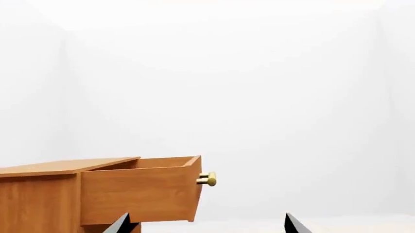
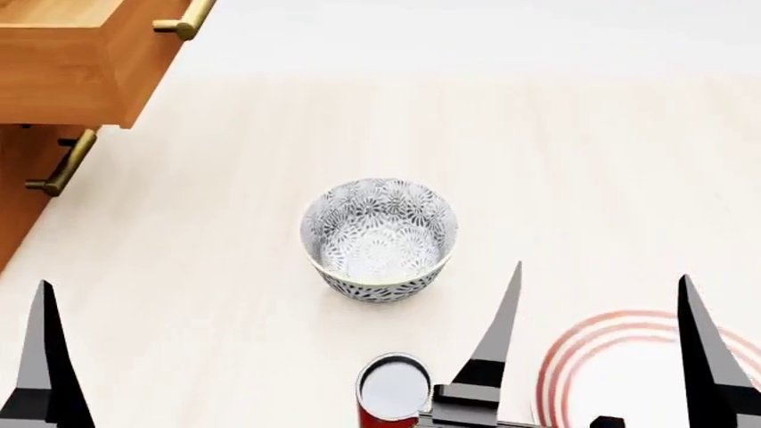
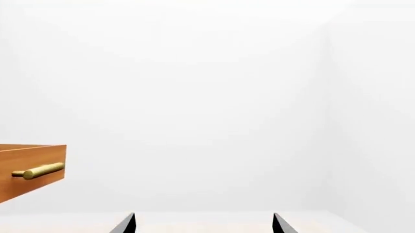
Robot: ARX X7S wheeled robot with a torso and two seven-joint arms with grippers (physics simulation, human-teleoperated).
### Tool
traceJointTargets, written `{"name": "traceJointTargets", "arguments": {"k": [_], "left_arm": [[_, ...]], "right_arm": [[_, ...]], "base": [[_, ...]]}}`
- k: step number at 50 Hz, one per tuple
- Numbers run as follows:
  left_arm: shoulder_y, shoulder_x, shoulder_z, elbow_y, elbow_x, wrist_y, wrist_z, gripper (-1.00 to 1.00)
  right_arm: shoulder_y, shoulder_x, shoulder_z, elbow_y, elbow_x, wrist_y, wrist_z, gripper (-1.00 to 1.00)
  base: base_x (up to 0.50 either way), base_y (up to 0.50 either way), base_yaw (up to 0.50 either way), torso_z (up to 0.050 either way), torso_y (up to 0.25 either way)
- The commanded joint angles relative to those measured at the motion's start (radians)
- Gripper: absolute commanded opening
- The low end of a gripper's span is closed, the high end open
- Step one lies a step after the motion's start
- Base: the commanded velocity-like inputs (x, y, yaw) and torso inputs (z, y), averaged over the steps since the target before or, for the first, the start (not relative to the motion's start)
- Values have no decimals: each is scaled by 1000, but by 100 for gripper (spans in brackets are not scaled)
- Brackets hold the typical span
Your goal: Put the bowl on top of the cabinet.
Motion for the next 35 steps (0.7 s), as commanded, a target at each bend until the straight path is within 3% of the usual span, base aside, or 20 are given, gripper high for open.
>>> {"name": "traceJointTargets", "arguments": {"k": [1,29,35], "left_arm": [[-1,-10,7,8,-6,-6,-11,100],[-4,-32,13,14,-25,-9,-32,100],[-2,-36,16,16,-29,-9,-36,100]], "right_arm": [[0,9,1,-5,10,5,12,100],[-8,21,10,1,31,-18,43,100],[-1,42,-19,-5,-8,8,54,100]], "base": [[500,0,0,0,0],[500,0,0,0,1],[0,0,0,0,2]]}}
